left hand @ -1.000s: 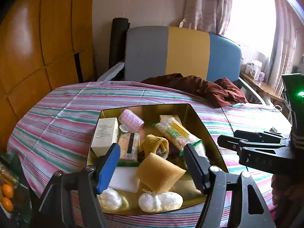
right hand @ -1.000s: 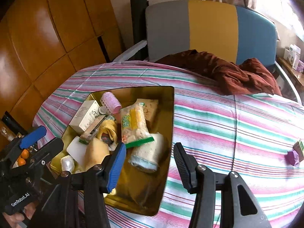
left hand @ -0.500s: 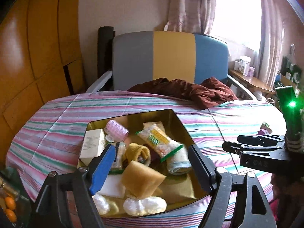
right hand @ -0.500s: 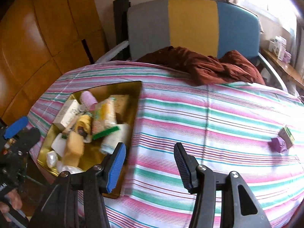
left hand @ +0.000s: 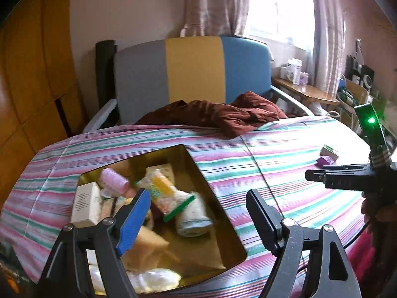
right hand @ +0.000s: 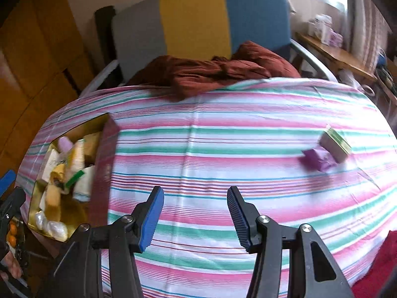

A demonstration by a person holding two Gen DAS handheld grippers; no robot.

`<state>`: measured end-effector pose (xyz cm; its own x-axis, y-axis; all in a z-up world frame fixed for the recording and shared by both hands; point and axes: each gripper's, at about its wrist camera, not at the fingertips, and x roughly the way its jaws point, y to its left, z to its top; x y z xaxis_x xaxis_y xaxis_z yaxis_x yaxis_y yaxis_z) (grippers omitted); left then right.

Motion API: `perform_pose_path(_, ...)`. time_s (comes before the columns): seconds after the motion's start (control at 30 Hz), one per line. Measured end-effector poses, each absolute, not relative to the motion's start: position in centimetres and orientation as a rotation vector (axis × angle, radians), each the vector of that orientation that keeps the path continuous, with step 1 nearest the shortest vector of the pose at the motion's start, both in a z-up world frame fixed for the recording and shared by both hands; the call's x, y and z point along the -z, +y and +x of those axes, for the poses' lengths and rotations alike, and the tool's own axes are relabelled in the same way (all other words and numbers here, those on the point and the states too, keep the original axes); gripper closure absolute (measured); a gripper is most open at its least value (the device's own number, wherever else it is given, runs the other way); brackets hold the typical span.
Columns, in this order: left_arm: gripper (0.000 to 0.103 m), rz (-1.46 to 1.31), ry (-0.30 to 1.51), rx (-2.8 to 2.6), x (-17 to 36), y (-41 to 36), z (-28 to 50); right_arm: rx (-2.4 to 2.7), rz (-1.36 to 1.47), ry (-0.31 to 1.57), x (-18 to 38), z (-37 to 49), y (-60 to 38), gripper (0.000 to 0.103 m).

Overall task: Organize objects
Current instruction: 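Move both tools back toward the purple packet and green box, then grasp the green-white box with the right tool while the left tool grasps the purple packet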

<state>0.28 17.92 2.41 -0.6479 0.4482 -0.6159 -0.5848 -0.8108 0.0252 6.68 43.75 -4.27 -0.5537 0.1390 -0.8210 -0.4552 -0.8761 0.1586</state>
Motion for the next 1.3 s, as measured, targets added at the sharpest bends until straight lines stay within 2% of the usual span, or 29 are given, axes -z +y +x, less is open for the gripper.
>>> perform_pose_path(0.37, 0.023, -0.832, 0.339, -2.263, -1.5, 23.4, 1.2, -2.199, -1.186, 0.644, 4.1, 13.4, 53.9, 0.049)
perform_pose_path(0.57, 0.023, -0.862, 0.371, -2.187, -0.6, 26.8, 1.5, -2.065, -1.097, 0.706, 3.7, 16.8, 60.4, 0.043)
perform_pose_path(0.73, 0.023, -0.927, 0.378, -2.127, 0.8, 29.3, 1.5, -2.045, -1.128, 0.642, 4.5, 15.3, 63.5, 0.043)
perform_pose_path(0.83, 0.023, -0.941, 0.407, -2.117, 1.5, 30.8, 1.5, -2.016, -1.151, 0.681, 5.4, 14.5, 65.5, 0.043)
perform_pose_path(0.87, 0.023, -0.95, 0.409, -2.108, 1.8, 31.2, 1.5, -2.0, -1.139, 0.716, 5.7, 14.3, 66.2, 0.037)
perform_pose_path(0.9, 0.023, -0.958, 0.409, -2.101, 2.0, 31.6, 1.4, -1.986, -1.119, 0.763, 5.9, 14.1, 66.8, 0.026)
perform_pose_path(0.97, 0.023, -0.981, 0.416, -2.085, 2.5, 32.4, 1.3, -1.947, -1.059, 0.889, 6.4, 13.9, 68.1, 0.019)
perform_pose_path(1.07, 0.023, -0.997, 0.426, -2.064, 3.1, 33.3, 1.3, -1.9, -0.975, 1.021, 7.0, 13.2, 69.5, 0.017)
perform_pose_path(1.3, 0.023, -1.034, 0.428, -2.041, 4.3, 34.2, 0.6, -1.811, -0.995, 1.048, 9.0, 9.5, 70.1, 0.017)
